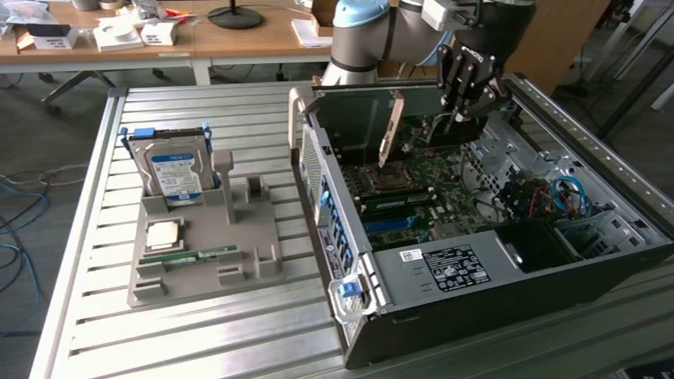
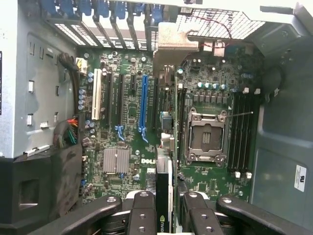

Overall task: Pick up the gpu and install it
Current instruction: 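Insert the gpu into the slot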

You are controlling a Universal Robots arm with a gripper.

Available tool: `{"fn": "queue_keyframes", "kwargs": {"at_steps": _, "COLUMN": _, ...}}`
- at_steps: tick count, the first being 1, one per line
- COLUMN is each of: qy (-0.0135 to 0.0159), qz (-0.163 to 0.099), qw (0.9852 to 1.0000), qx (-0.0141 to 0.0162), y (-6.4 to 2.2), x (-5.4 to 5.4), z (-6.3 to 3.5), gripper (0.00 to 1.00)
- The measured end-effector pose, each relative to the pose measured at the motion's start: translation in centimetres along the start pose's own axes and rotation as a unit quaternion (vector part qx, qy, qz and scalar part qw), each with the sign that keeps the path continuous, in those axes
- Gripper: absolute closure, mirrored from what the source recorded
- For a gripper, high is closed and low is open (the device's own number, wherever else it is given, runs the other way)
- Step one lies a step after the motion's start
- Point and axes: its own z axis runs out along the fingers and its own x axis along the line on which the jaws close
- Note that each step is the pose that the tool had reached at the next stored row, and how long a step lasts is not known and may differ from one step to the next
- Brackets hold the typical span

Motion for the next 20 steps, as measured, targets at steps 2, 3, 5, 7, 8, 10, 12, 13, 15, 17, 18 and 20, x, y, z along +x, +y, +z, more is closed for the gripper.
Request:
{"fn": "queue_keyframes", "kwargs": {"at_steps": 2, "qy": 0.0000, "qz": 0.000, "qw": 1.0000, "qx": 0.0000, "y": 0.01, "x": 0.0, "z": 0.01, "gripper": 0.74}}
{"fn": "queue_keyframes", "kwargs": {"at_steps": 3, "qy": -0.0001, "qz": 0.000, "qw": 1.0000, "qx": 0.0001, "y": 0.01, "x": 0.0, "z": 0.01, "gripper": 0.74}}
{"fn": "queue_keyframes", "kwargs": {"at_steps": 5, "qy": -0.0003, "qz": 0.000, "qw": 1.0000, "qx": 0.0001, "y": 0.01, "x": 0.0, "z": 0.08, "gripper": 0.74}}
{"fn": "queue_keyframes", "kwargs": {"at_steps": 7, "qy": -0.0001, "qz": 0.000, "qw": 1.0000, "qx": 0.0003, "y": 0.02, "x": 0.1, "z": 0.38, "gripper": 0.74}}
{"fn": "queue_keyframes", "kwargs": {"at_steps": 8, "qy": -0.0001, "qz": 0.000, "qw": 1.0000, "qx": 0.0005, "y": 0.02, "x": 0.1, "z": 0.55, "gripper": 0.74}}
{"fn": "queue_keyframes", "kwargs": {"at_steps": 10, "qy": -0.0002, "qz": 0.000, "qw": 1.0000, "qx": 0.0009, "y": 0.03, "x": 0.1, "z": 0.90, "gripper": 0.74}}
{"fn": "queue_keyframes", "kwargs": {"at_steps": 12, "qy": -0.0001, "qz": 0.001, "qw": 1.0000, "qx": 0.0017, "y": 0.04, "x": 0.2, "z": 1.18, "gripper": 0.74}}
{"fn": "queue_keyframes", "kwargs": {"at_steps": 13, "qy": 0.0000, "qz": 0.001, "qw": 1.0000, "qx": 0.0019, "y": 0.05, "x": 0.2, "z": 1.24, "gripper": 0.74}}
{"fn": "queue_keyframes", "kwargs": {"at_steps": 15, "qy": 0.0001, "qz": 0.001, "qw": 1.0000, "qx": 0.0019, "y": 0.06, "x": 0.2, "z": 1.24, "gripper": 0.74}}
{"fn": "queue_keyframes", "kwargs": {"at_steps": 17, "qy": 0.0000, "qz": 0.001, "qw": 1.0000, "qx": 0.0020, "y": 0.06, "x": 0.2, "z": 1.25, "gripper": 0.74}}
{"fn": "queue_keyframes", "kwargs": {"at_steps": 18, "qy": -0.0001, "qz": 0.001, "qw": 1.0000, "qx": 0.0020, "y": 0.06, "x": 0.2, "z": 1.26, "gripper": 0.74}}
{"fn": "queue_keyframes", "kwargs": {"at_steps": 20, "qy": -0.0001, "qz": 0.001, "qw": 1.0000, "qx": 0.0020, "y": 0.07, "x": 0.3, "z": 1.31, "gripper": 0.74}}
